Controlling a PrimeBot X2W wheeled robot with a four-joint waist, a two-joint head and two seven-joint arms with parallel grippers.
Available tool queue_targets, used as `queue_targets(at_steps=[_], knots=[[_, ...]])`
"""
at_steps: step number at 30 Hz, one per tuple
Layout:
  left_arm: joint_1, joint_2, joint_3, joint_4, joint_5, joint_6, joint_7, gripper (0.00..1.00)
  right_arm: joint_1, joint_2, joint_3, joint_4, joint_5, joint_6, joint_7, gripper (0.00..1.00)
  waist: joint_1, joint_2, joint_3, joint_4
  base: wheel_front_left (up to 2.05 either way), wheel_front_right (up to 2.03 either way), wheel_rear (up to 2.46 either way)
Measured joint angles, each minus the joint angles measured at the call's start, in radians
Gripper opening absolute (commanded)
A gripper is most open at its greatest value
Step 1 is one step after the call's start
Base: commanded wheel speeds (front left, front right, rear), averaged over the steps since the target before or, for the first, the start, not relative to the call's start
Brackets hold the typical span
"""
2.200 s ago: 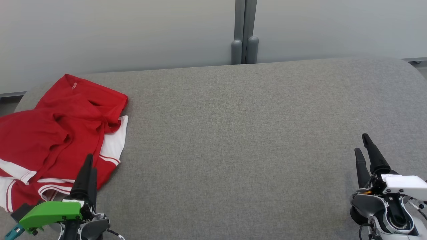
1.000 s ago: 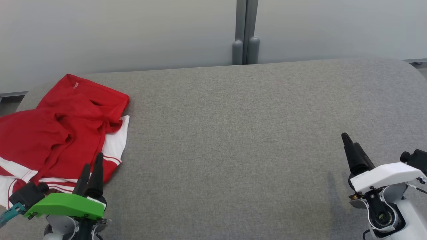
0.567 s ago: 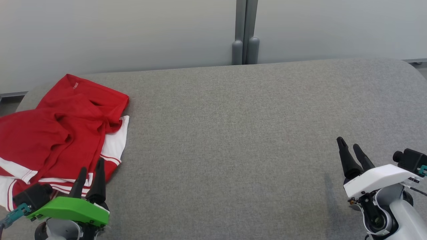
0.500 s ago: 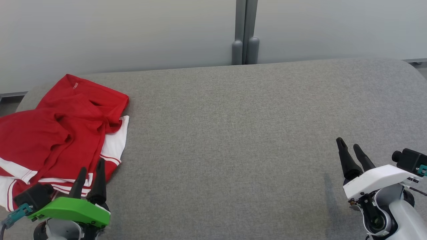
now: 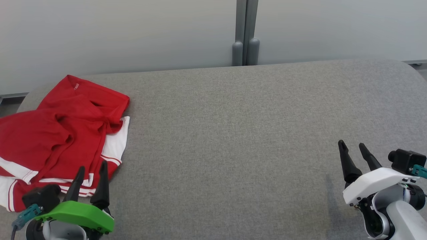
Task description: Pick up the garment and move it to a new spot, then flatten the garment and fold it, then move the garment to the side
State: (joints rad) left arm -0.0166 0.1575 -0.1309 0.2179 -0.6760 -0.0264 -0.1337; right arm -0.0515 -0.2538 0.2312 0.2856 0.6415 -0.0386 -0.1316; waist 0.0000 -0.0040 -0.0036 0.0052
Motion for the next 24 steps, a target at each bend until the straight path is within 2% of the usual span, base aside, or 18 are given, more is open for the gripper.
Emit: queue_targets(at_steps=[24], knots=[[0.050,0.021,-0.006,-0.001,0.290,0.002,-0.079,1.00,0.022,-0.057,0.049,0.007,-0.301,-0.053,-0.079,1.00,0.0000,0.0000,-0.010,-0.005,0.00,0.00,0.00]])
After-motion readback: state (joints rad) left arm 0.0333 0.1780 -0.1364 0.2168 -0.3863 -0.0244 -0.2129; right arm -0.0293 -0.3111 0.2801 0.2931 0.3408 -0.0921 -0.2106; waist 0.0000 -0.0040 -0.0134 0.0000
